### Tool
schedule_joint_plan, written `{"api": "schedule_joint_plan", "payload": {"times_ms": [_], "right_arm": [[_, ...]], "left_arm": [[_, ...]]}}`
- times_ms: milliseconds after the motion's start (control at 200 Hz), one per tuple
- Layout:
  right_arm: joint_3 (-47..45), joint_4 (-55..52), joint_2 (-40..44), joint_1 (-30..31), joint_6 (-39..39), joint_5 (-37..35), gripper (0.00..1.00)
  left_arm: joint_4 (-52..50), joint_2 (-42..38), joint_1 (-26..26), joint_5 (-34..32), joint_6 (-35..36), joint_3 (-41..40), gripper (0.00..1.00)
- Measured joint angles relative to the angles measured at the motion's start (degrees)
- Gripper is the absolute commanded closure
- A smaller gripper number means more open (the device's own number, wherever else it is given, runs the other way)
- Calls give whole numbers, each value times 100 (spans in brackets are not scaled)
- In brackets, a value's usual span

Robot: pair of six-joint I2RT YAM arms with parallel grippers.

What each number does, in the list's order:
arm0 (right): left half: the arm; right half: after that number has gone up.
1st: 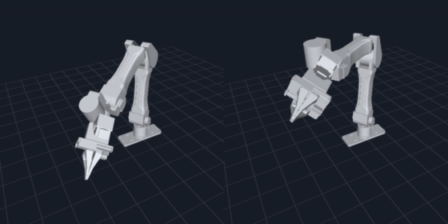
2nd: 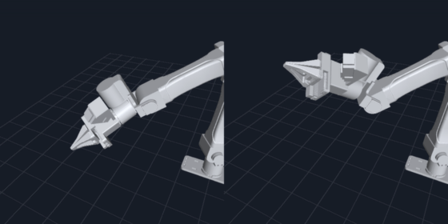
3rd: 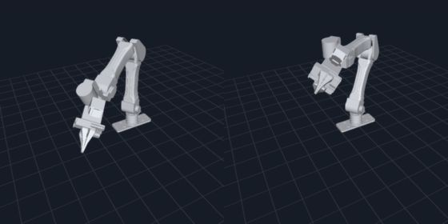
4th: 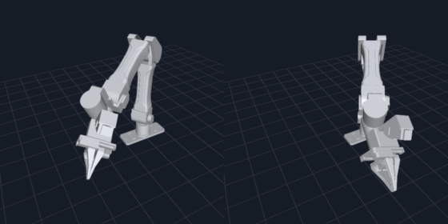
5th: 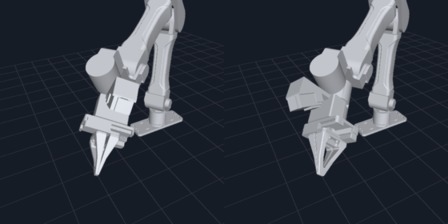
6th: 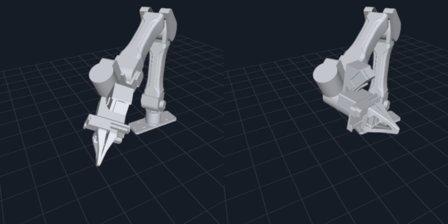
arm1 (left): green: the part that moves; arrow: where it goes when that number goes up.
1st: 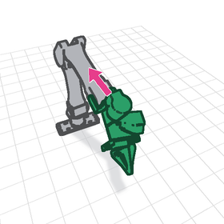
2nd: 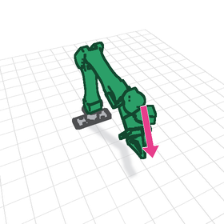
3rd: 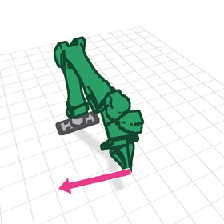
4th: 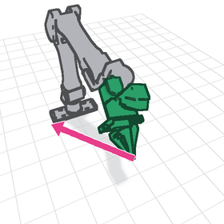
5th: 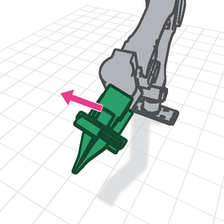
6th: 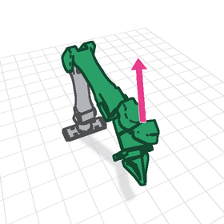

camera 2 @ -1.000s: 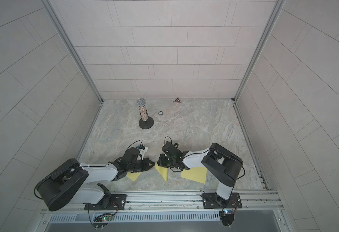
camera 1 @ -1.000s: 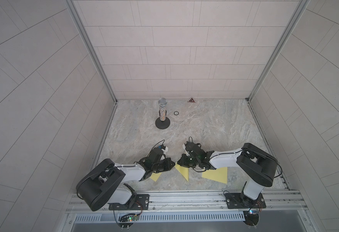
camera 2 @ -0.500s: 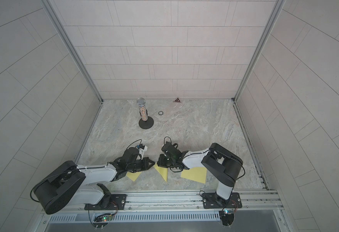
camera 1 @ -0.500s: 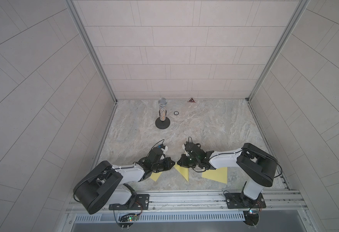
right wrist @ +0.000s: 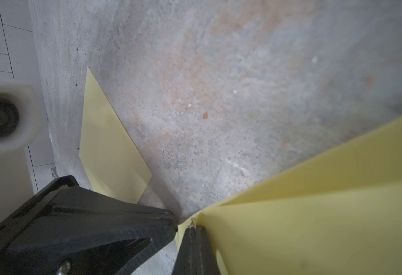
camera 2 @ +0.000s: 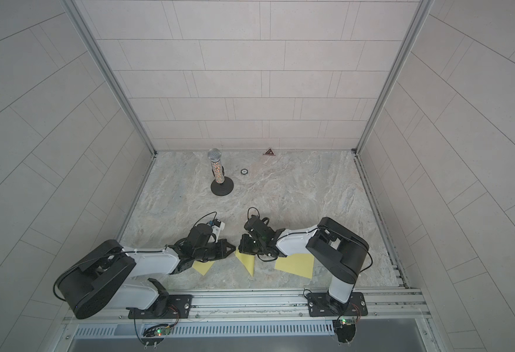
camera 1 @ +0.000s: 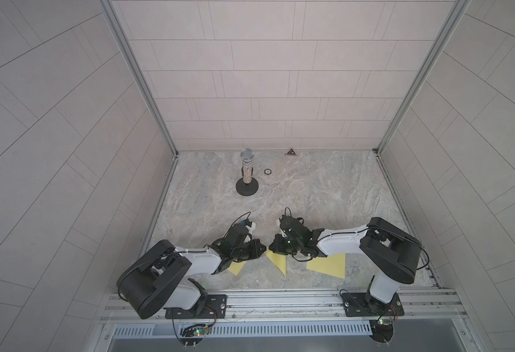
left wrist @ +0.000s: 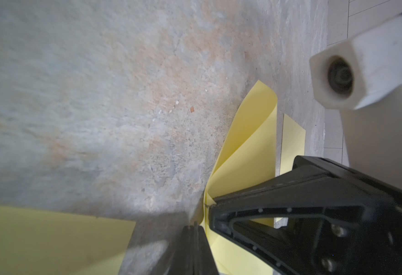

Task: Fold the square paper diagonally
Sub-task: Fold the paper at the center of the board.

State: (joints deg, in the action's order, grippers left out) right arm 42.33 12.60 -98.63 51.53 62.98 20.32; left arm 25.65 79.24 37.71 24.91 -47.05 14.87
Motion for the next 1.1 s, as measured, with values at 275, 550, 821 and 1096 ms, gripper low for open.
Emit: {"api": "schedule_joint_plan", "payload": {"times_ms": [275,550,821,1096], "right_arm": [[52,-271,74,68,-42,-83,100],[87,-251,74,275,-44,-129,100],[118,-319,74,282,-66,-186,100],[136,-389,74,282,-105,-247,100]], "left_arm": [[-195,-131,2,-177,85,2,100],[-186,-131,2,-195,103,2,100],[-295,-271,0,-210,98,-35,100],[-481,-813,0,52,-109,-330,97]]}}
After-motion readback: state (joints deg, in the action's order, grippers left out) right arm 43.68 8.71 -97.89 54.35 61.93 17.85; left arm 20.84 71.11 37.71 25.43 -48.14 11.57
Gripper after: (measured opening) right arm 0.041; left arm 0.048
